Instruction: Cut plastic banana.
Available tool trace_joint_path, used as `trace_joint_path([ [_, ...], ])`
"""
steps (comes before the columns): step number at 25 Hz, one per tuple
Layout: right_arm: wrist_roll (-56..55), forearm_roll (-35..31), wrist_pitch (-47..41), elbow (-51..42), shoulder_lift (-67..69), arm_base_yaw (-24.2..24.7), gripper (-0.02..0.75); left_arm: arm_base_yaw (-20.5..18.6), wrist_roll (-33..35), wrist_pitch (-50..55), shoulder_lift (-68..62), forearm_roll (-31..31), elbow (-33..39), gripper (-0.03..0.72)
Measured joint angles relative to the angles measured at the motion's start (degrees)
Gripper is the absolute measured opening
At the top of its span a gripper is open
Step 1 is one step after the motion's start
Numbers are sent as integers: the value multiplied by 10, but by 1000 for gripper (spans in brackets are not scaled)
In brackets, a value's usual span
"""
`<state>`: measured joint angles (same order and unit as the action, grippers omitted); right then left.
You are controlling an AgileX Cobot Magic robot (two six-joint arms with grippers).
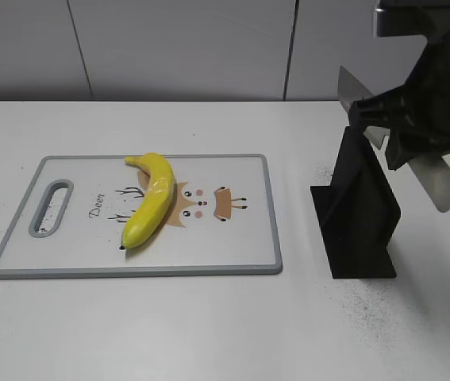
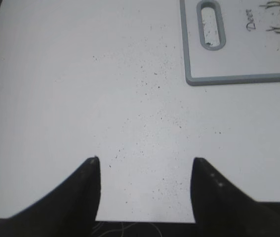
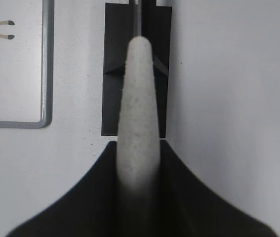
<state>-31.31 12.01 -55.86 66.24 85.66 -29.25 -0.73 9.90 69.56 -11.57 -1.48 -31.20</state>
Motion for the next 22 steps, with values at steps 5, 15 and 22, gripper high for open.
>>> trace_joint_path([
  [5,-11,1,18,-25,0,0,157,0,0,-11,75,0,4,542],
  [15,-18,1,32,-39,-1,0,157,0,-1,-64,118,-1,44,542],
  [22,-28,2,64,-85,-3,0,157,0,-2,-69,118,-1,45,537],
])
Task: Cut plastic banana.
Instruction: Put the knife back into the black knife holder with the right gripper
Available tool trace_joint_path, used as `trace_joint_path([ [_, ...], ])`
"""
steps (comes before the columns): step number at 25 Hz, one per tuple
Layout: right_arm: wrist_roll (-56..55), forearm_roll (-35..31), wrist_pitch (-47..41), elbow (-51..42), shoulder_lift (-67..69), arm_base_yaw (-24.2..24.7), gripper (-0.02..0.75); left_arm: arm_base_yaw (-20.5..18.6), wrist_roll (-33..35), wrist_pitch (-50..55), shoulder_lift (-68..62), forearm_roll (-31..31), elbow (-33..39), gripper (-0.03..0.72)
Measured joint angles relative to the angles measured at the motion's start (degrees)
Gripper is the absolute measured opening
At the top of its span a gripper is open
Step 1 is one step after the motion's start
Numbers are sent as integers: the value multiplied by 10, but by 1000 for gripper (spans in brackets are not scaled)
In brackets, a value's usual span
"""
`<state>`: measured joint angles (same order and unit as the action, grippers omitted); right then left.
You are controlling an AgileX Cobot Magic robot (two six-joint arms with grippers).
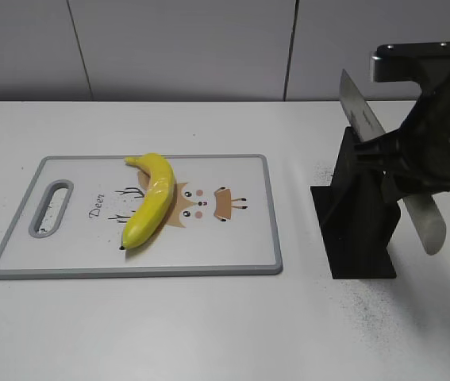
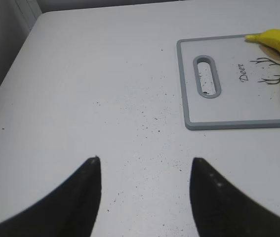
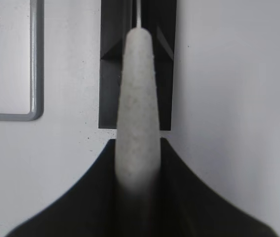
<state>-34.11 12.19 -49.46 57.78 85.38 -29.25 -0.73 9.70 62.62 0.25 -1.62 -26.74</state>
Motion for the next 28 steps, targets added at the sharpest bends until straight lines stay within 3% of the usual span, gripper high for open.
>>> trace_joint_path([
  [28,-32,-21,20,-18,0,0,156,0,0,0,0,-1,0,510],
])
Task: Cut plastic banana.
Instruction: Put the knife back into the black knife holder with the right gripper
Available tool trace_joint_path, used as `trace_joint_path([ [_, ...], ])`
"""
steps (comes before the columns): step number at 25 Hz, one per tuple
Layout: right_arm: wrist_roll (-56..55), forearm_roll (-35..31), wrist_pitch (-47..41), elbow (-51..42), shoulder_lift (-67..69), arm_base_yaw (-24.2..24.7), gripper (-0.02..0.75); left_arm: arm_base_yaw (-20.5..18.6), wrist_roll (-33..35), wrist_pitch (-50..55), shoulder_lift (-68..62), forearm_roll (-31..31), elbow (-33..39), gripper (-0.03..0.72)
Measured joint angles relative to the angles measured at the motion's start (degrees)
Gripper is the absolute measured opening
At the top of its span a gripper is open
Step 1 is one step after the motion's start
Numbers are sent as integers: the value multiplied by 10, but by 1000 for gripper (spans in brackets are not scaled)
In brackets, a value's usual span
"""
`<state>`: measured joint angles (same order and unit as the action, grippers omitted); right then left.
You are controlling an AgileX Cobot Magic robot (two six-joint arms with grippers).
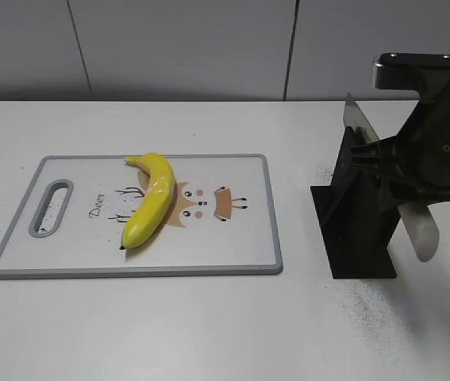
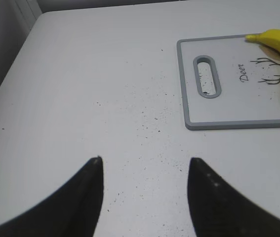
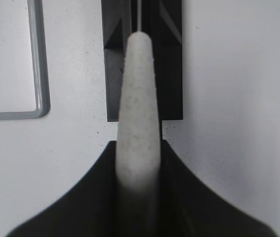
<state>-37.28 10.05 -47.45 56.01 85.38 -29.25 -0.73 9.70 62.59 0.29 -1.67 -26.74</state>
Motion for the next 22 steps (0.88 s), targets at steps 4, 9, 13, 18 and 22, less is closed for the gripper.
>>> trace_joint_path([
  [4,-1,0,0,0,0,0,156,0,0,0,0,0,0,509],
  [9,-1,1,4,0,0,0,228,0,0,0,0,0,0,507],
  [13,0,1,10,0,0,0,403,0,0,0,0,0,0,507],
  [18,0,1,15,0,0,0,561,0,0,0,0,0,0,507],
  [22,7,10,15,4,0,0,589,0,0,0,0,0,0,507],
])
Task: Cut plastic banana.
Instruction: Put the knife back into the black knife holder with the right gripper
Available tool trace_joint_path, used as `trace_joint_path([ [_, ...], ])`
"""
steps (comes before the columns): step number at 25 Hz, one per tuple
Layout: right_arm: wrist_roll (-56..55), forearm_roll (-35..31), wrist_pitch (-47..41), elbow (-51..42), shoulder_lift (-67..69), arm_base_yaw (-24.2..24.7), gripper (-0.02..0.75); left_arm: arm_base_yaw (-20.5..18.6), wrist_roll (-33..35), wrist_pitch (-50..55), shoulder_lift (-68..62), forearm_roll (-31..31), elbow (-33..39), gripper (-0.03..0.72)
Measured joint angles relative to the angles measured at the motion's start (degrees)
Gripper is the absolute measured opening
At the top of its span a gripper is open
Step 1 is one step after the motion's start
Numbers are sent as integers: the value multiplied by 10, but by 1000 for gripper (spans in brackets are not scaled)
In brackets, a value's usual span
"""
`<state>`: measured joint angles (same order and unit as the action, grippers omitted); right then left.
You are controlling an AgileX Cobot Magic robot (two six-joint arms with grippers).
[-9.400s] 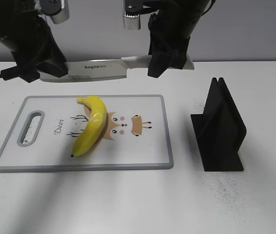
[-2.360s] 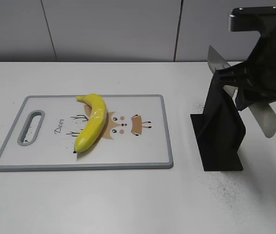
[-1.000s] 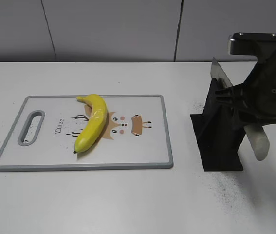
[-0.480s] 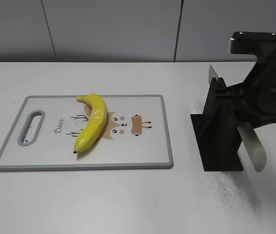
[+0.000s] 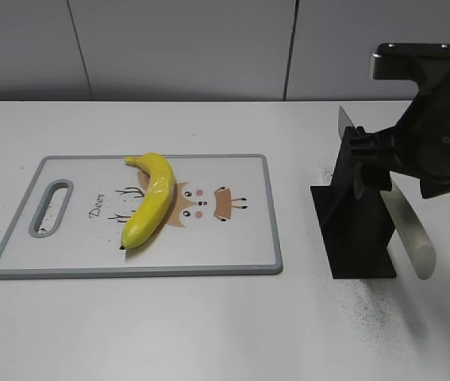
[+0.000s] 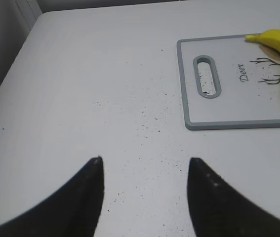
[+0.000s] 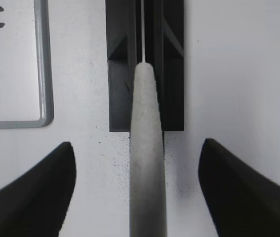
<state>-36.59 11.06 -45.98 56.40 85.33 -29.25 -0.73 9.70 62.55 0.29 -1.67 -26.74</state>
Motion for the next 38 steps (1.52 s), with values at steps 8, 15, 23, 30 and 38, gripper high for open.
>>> trace_joint_path([
  [8,95,13,1,56,-84,0,591,0,0,0,0,0,0,540],
  [15,181,16,-20,59,-209,0,591,0,0,0,0,-2,0,654],
  [23,198,16,-40,-16,-314,0,591,0,0,0,0,-2,0,642],
  [30,199,16,-40,-129,-404,0,591,0,0,0,0,-2,0,613],
  [38,210,15,-67,-216,-552,0,591,0,0,0,0,-2,0,596],
])
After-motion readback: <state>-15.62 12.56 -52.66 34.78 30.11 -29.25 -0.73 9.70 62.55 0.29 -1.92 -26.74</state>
